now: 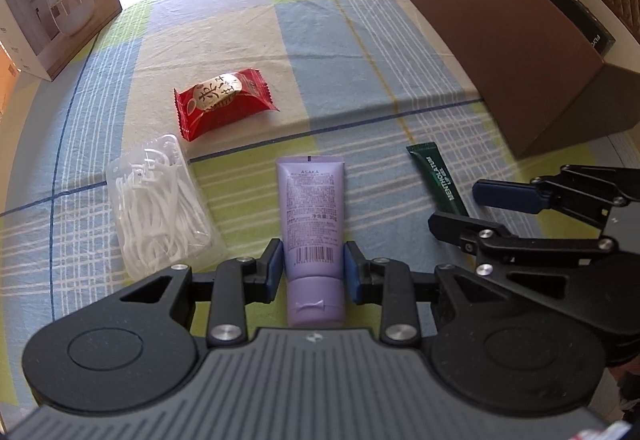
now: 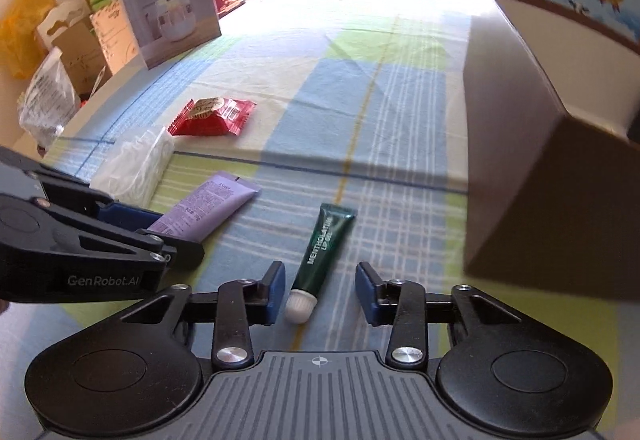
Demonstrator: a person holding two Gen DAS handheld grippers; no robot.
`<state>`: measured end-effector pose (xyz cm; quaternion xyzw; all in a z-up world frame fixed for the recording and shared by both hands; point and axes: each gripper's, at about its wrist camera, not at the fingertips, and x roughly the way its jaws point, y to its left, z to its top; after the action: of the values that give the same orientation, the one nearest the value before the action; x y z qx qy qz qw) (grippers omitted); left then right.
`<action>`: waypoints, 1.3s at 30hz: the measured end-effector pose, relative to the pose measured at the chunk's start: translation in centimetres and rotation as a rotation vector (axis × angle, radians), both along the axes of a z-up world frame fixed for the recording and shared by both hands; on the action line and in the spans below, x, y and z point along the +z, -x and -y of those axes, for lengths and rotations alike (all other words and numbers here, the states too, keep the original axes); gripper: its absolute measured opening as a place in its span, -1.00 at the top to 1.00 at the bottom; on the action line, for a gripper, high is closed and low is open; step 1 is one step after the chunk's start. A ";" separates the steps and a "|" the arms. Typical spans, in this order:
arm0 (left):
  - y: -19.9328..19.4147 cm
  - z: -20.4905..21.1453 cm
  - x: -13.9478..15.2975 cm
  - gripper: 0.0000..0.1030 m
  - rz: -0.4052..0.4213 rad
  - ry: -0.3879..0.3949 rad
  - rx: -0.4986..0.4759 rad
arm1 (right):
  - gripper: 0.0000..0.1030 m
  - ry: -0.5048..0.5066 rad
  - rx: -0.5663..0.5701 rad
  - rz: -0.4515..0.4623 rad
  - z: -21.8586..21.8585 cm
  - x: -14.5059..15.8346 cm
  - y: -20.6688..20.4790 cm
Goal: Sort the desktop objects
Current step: 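Grasp the purple tube with the left tool while the right tool grasps the green lip balm, then lift the purple tube and green lip balm and carry them toward the brown box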
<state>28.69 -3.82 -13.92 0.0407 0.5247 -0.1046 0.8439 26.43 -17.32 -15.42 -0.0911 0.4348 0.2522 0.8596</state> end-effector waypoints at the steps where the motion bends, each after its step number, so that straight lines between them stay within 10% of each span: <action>1: -0.1 0.0 0.0 0.46 0.001 0.000 0.003 | 0.43 0.012 0.014 0.008 -0.2 0.0 0.0; 4: -0.1 0.2 0.0 0.47 0.002 -0.005 0.007 | 0.75 0.043 0.038 0.019 -0.2 -0.1 -0.1; 25: 9.0 4.4 0.2 0.48 -0.077 0.066 -0.103 | 0.74 0.074 -0.002 -0.046 10.5 1.3 7.7; 39: 8.2 7.7 -0.2 0.40 -0.053 -0.051 -0.084 | 0.46 0.079 0.060 -0.012 11.1 0.9 7.0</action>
<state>20.48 -11.57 -14.07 0.0815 0.5474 -0.1277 0.8231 19.46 -28.45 -14.53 -0.1364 0.4468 0.2611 0.8447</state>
